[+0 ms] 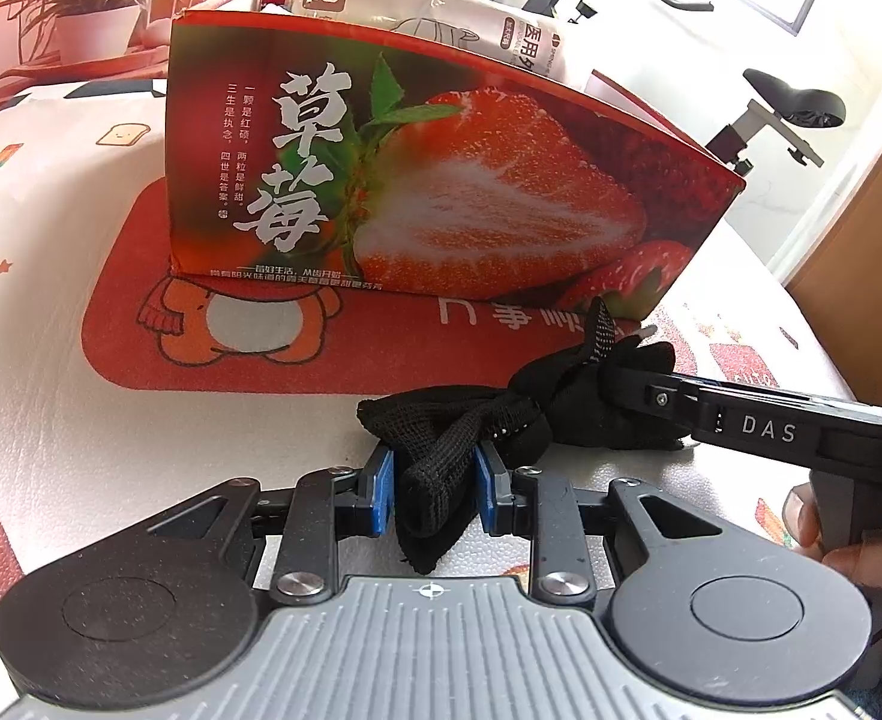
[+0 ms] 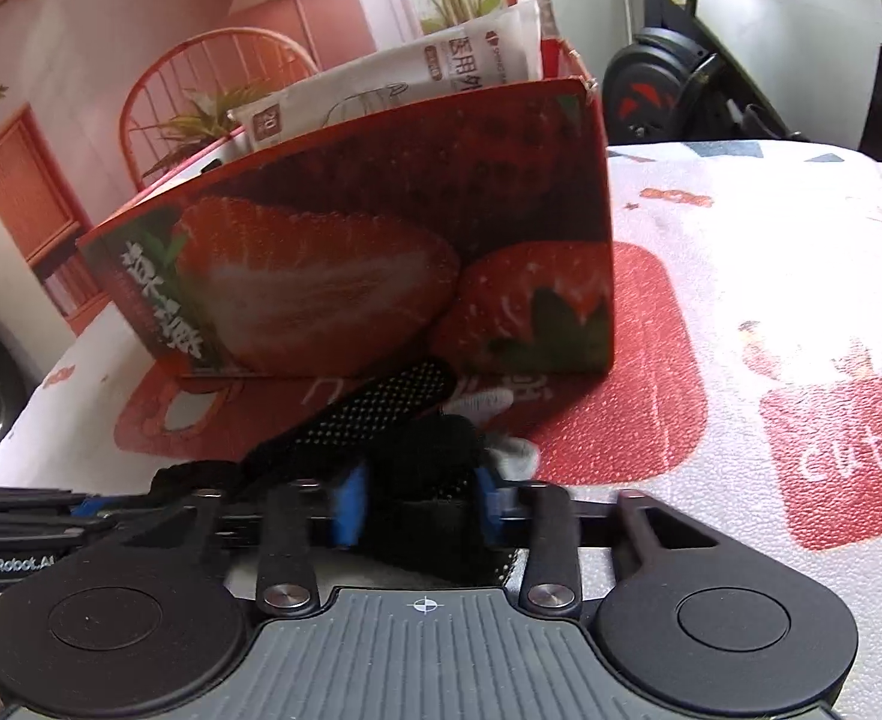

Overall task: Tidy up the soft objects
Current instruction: 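Lift the black glove with both tools over the red box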

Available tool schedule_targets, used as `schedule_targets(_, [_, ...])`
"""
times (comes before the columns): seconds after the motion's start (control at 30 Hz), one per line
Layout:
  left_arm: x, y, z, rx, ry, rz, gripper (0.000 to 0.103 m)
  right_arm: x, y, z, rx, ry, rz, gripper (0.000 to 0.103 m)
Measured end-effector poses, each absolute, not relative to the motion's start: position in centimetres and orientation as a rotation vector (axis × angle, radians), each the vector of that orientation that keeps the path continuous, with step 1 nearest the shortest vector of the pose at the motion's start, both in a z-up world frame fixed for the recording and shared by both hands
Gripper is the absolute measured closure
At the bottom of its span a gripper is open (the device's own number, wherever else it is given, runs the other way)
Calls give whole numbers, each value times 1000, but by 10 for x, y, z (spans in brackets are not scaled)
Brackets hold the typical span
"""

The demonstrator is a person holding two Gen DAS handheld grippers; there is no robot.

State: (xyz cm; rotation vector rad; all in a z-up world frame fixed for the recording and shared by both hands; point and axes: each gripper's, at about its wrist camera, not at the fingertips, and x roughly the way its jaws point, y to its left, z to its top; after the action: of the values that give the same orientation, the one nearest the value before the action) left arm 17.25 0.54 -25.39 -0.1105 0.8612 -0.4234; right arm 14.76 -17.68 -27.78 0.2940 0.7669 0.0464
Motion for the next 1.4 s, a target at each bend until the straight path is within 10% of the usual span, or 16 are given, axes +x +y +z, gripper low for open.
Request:
schedule_targets(0.63, [160,4,-241,-93,841,-442,80,124,-177,-260,331,731,97,93])
schedule_targets(1.4, [201,14,-103,-81,530,-420,80,175,-180,-137,227,465,177,92])
